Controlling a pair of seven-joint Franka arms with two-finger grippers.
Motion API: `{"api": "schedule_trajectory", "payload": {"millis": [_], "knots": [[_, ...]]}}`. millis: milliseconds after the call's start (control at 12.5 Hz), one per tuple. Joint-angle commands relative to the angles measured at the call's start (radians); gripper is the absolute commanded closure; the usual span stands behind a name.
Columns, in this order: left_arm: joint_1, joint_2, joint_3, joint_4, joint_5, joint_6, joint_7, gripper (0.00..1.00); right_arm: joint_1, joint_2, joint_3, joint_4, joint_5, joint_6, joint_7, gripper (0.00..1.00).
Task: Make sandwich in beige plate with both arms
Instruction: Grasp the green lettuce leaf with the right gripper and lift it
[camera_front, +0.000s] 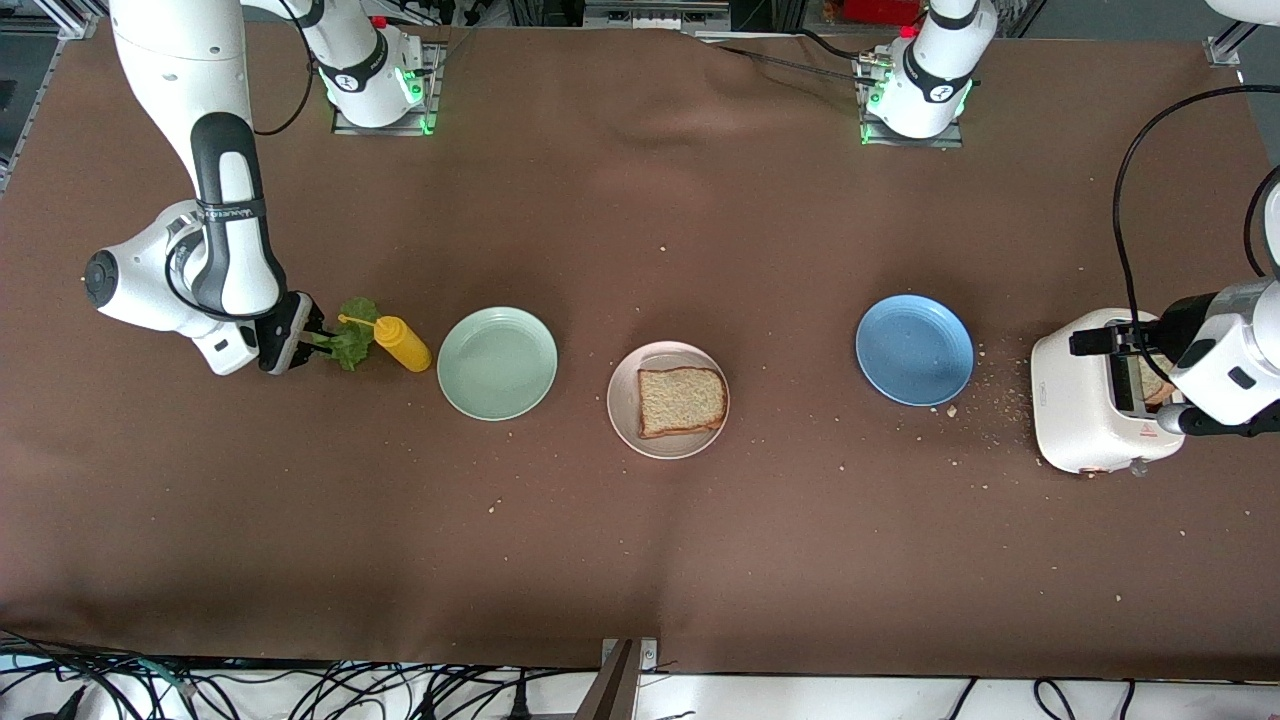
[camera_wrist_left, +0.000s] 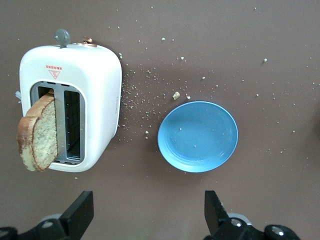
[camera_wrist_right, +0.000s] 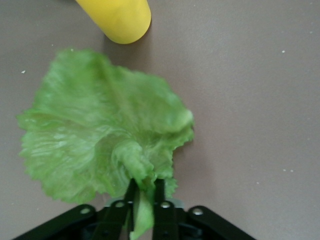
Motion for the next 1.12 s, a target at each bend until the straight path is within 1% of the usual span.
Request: {"api": "schedule_trajectory", "payload": {"millis": [0,160,321,481,641,802,1042], "knots": [[-0.002,-0.003,-0.002,-0.010,0.019,0.021,-0.010,0.02,-0.002,0.000,-0.004,0.028,0.018,-0.006,-0.029,1.00],[-0.002,-0.003,0.000,-0.010,0.017,0.021,-0.010,0.02,-0.008,0.000,-0.024,0.074,0.000,-0.041,-0.026,1.00],[-0.002,-0.005,0.000,-0.010,0.016,0.020,-0.010,0.02,-0.008,0.000,-0.048,0.155,-0.089,-0.085,-0.022,1.00],[-0.002,-0.006,0.000,-0.010,0.014,0.020,-0.010,0.02,-0.014,0.003,-0.071,0.264,-0.182,-0.156,-0.009,1.00],[-0.002,-0.006,0.000,-0.010,0.014,0.020,-0.013,0.02,-0.014,0.003,-0.102,0.368,-0.213,-0.252,0.026,1.00],[-0.002,-0.006,0.000,-0.010,0.013,0.020,-0.030,0.02,-0.016,0.003,-0.137,0.468,-0.215,-0.410,0.177,1.00],[-0.002,-0.006,0.000,-0.010,0.013,0.020,-0.032,0.02,-0.002,0.001,-0.143,0.599,-0.244,-0.593,0.430,1.00]]}}
